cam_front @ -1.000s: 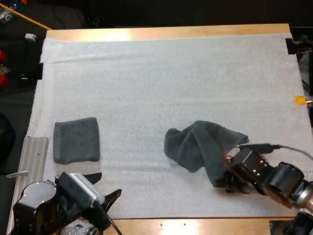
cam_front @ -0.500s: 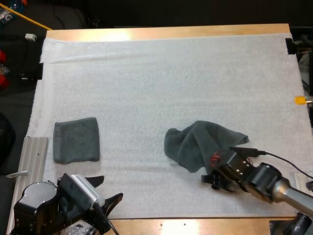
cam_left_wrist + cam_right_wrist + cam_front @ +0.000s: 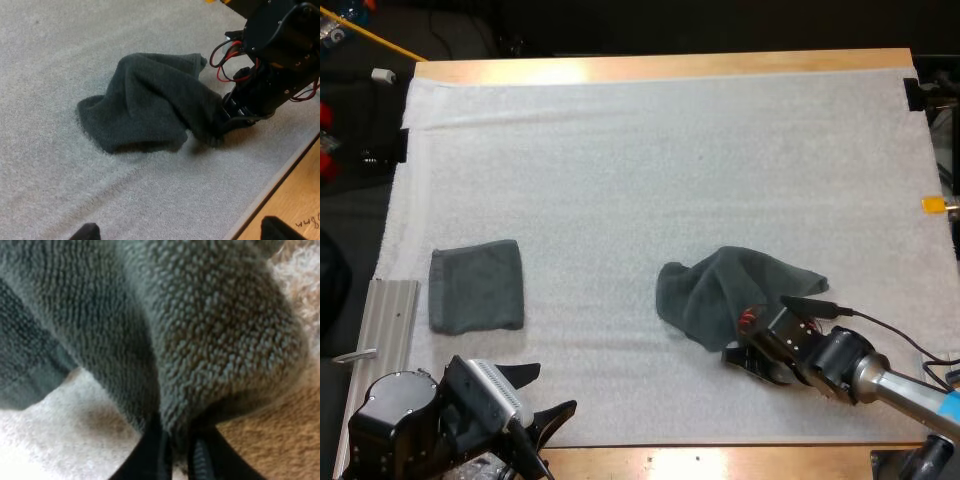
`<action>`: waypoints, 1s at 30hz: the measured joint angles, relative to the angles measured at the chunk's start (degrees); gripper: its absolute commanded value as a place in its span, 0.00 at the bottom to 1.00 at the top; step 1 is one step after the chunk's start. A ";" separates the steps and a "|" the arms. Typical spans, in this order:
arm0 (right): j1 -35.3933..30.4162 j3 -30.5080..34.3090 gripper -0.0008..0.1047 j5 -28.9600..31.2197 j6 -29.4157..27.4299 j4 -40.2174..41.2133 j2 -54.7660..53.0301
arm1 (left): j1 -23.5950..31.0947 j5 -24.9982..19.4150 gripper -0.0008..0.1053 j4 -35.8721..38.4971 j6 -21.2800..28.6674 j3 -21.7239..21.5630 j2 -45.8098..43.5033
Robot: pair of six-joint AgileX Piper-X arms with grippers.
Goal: Pick towel from pile, fold and stack
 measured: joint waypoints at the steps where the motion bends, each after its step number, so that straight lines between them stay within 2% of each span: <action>1: 0.00 -0.15 0.01 -0.49 -0.10 0.00 -0.14 | 0.00 0.00 0.59 0.00 0.00 0.00 0.00; 7: 0.00 -3.22 0.01 -1.33 -0.69 0.10 -5.27 | 0.00 0.00 0.59 0.00 0.00 0.00 0.00; 15: 0.00 -10.99 0.01 0.47 -4.03 2.18 -14.18 | 0.00 0.00 0.59 0.00 0.00 0.00 0.00; 25: 0.00 -27.16 0.01 8.17 -16.15 17.69 -17.58 | 0.00 0.00 0.59 0.00 0.00 0.00 0.00; 30: 0.00 -32.66 0.01 10.43 -20.63 21.81 -17.69 | 0.00 0.00 0.59 0.00 0.00 0.00 0.00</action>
